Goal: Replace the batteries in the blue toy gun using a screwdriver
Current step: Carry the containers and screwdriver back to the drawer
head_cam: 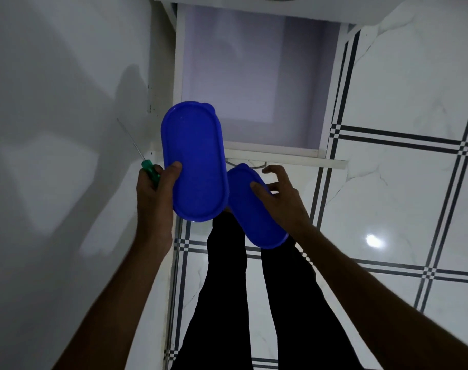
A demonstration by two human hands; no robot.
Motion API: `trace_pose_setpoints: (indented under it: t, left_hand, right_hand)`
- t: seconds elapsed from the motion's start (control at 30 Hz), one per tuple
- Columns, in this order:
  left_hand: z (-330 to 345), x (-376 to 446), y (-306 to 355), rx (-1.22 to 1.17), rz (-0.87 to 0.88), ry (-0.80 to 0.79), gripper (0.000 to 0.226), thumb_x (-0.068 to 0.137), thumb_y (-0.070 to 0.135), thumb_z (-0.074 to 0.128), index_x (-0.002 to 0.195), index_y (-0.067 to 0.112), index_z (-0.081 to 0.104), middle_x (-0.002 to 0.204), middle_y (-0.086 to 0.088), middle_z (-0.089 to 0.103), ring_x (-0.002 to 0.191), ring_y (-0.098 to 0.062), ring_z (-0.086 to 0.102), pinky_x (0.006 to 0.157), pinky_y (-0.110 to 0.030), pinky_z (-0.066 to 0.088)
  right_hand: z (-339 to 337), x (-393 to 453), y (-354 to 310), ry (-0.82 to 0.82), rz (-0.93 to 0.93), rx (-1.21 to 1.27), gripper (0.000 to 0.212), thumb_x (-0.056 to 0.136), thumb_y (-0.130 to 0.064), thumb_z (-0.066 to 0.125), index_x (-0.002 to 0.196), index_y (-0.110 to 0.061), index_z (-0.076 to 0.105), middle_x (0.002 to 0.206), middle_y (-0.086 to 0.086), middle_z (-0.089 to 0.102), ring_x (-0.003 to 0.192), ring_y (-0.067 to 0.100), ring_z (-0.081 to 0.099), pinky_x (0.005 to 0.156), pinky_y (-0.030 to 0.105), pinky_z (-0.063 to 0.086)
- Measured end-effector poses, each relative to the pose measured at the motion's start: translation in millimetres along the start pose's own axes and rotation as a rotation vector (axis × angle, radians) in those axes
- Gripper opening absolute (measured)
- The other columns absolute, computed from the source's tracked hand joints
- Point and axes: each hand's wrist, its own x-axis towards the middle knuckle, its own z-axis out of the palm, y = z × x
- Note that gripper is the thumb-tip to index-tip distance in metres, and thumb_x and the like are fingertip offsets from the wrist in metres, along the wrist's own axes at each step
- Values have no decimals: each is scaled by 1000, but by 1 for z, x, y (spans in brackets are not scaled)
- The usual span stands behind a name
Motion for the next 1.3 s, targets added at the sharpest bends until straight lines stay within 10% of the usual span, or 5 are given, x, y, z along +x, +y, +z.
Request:
trace_pose_setpoints:
  t: [0.4,0.77,1.07,1.3]
  left_hand:
    - [75,64,46,80,-15,-162,39,87,26,70,115,6,52,118,-14,65,105,-25,66,88,-43,57]
    - [123,150,11,221,-105,-243,57,88,34,67,126,-4,49,112,-12,68,102,-23,68,75,-30,56]
    - [135,177,1,476,-43,-270,25,95,20,61,109,8,44,94,-3,58,90,-17,61,71,-24,53]
    - [145,171,14,670,17,-243,50,97,42,53,128,7,35,86,5,49,71,-5,51,56,-18,42]
  right_hand:
    - [-98,9,-73,301,-45,327,29,101,-38,51,126,-22,50,86,-23,69,73,-8,68,55,11,51]
    - [-94,148,-79,399,-52,136,35,107,-26,40,139,-13,41,88,-15,53,74,5,58,72,35,58]
    - [-94,177,-70,372,-40,8,39,106,-13,34,145,-14,36,130,11,60,93,18,61,58,19,43]
    - [-90,130,-89,598,-144,51,54,92,6,47,142,-13,41,131,5,57,107,12,59,77,16,55]
